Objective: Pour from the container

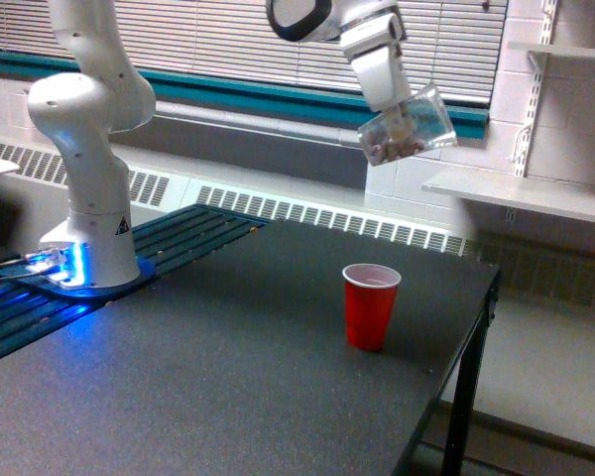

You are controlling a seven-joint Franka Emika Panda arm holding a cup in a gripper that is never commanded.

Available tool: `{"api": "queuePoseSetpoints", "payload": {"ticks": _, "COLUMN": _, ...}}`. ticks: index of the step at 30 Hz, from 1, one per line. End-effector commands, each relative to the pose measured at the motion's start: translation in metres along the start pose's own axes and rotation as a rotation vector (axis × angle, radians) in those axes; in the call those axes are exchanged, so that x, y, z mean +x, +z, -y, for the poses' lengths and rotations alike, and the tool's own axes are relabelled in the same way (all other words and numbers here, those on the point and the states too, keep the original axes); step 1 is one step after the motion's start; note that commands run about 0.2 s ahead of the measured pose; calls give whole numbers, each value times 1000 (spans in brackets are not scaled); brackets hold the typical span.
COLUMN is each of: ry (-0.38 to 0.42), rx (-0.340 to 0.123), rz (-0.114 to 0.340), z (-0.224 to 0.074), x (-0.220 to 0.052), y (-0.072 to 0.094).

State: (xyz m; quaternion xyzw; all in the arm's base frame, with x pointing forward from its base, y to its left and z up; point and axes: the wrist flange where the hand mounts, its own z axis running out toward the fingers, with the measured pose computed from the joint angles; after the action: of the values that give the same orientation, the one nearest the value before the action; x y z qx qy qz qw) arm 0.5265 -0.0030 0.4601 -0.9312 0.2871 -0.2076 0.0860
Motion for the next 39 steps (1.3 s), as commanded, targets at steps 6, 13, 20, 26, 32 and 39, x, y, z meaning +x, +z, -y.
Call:
{"api": "queuePoseSetpoints", "payload": {"ticks": 6, "ry": -81, "rx": -6, "rz": 89, "z": -16, "x": -30, "y": 25}}
{"api": "queuePoseSetpoints", "payload": {"ticks": 13, "ry": -85, "rx": -19, "rz": 146, "z": -23, "x": -39, "y": 40}}
{"api": "queuePoseSetpoints", "payload": {"ticks": 20, "ry": -112, "rx": -44, "rz": 193, "z": -30, "x": -43, "y": 53}}
{"api": "queuePoseSetpoints", "payload": {"ticks": 26, "ry": -132, "rx": -48, "rz": 241, "z": -32, "x": -50, "y": 65}}
{"api": "queuePoseSetpoints", "payload": {"ticks": 32, "ry": -153, "rx": -61, "rz": 286, "z": -34, "x": -57, "y": 79}}
{"api": "queuePoseSetpoints", "payload": {"ticks": 39, "ry": -155, "rx": -68, "rz": 339, "z": -34, "x": -72, "y": 92}}
